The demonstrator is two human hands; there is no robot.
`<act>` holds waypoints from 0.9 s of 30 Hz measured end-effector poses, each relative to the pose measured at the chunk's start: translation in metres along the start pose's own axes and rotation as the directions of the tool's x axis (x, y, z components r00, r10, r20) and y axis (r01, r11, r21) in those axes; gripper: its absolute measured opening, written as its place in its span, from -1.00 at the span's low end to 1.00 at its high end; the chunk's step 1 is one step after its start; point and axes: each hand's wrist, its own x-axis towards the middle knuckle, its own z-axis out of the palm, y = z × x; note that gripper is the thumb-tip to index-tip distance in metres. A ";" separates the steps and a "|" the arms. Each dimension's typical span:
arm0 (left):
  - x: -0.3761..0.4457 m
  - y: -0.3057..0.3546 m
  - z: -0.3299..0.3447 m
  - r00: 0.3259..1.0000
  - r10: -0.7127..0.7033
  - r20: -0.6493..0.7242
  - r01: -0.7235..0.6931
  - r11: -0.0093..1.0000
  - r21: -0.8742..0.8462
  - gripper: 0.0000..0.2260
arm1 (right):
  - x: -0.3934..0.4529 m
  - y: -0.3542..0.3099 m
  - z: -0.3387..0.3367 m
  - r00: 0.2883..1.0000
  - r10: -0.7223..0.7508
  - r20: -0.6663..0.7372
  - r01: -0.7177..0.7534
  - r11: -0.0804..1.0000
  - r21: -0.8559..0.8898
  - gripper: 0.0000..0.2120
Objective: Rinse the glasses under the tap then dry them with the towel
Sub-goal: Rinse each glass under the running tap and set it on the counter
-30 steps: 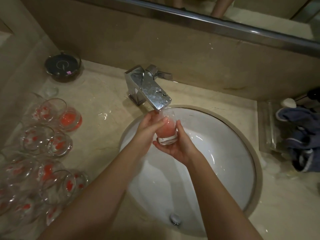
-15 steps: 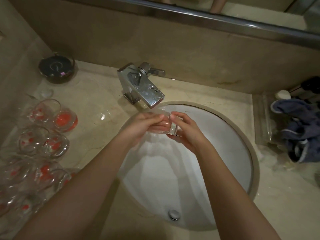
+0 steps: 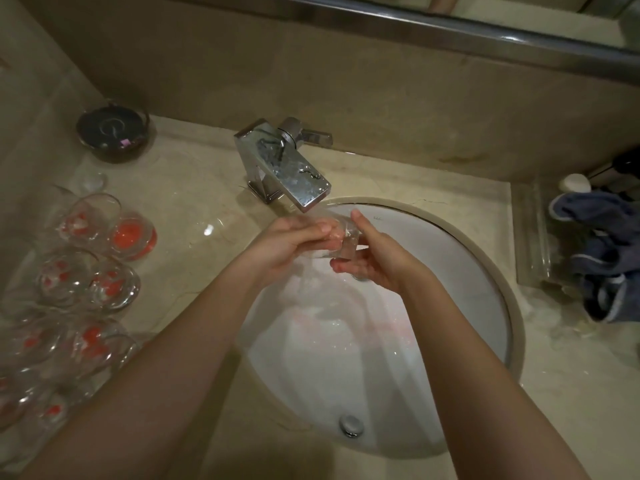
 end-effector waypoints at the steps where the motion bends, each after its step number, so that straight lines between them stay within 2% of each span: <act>1: 0.001 0.000 0.000 1.000 0.003 -0.011 -0.003 1.000 0.003 -0.88 | 0.000 0.000 0.000 1.000 -0.007 0.007 0.007 1.000 0.007 -0.62; 3: 0.002 0.001 0.000 1.000 0.010 -0.024 -0.010 1.000 -0.009 -0.89 | 0.000 -0.001 -0.003 0.998 -0.043 0.047 0.041 0.999 0.024 -0.83; 6: 0.001 0.002 -0.002 1.000 -0.009 -0.025 0.008 1.000 -0.024 -0.88 | 0.002 0.002 -0.008 0.988 -0.139 0.062 0.141 0.989 -0.034 -0.62; 7: 0.002 0.002 -0.003 1.000 -0.012 -0.024 0.011 1.000 -0.023 -0.87 | 0.001 0.002 -0.008 0.989 -0.136 0.063 0.139 0.990 -0.039 -0.65; 8: 0.001 0.002 -0.003 1.000 -0.011 -0.020 0.010 1.000 -0.021 -0.86 | 0.000 0.001 -0.007 0.990 -0.113 0.080 0.116 0.993 -0.026 -0.71; 10: 0.000 0.001 -0.001 1.000 -0.008 -0.011 0.008 1.000 -0.005 -0.87 | -0.001 -0.003 -0.004 0.998 0.000 0.066 0.000 1.000 0.008 -0.57; 12: -0.002 0.002 0.001 1.000 -0.003 -0.005 0.003 1.000 0.001 -0.88 | -0.002 -0.004 -0.004 0.998 0.041 0.046 -0.041 0.999 -0.002 -0.52; 15: -0.002 0.001 0.001 1.000 0.002 -0.008 -0.002 1.000 -0.027 -0.88 | -0.002 0.002 -0.007 0.997 -0.045 0.066 0.044 0.999 0.019 -0.77; 18: -0.003 0.001 0.001 1.000 -0.022 -0.021 0.021 0.999 -0.038 -0.88 | 0.001 0.007 -0.011 0.988 -0.152 0.037 0.154 0.987 -0.051 -0.51; 20: -0.004 0.001 0.003 1.000 -0.021 -0.022 0.021 0.999 -0.030 -0.88 | 0.000 0.007 -0.010 0.991 -0.132 0.033 0.133 0.990 -0.034 -0.52; 22: -0.004 0.001 0.003 1.000 -0.013 -0.006 0.013 1.000 -0.007 -0.89 | -0.002 0.005 -0.008 0.998 -0.036 0.050 0.035 0.999 0.015 -0.57; 24: -0.005 -0.001 0.003 1.000 -0.021 0.015 0.021 0.999 0.029 -0.89 | -0.003 0.002 -0.005 0.996 0.071 0.047 -0.074 0.994 0.075 -0.53; 27: -0.006 -0.002 0.004 1.000 -0.025 0.008 0.025 0.999 0.026 -0.89 | -0.004 0.002 -0.003 0.997 0.063 0.034 -0.065 0.995 0.075 -0.62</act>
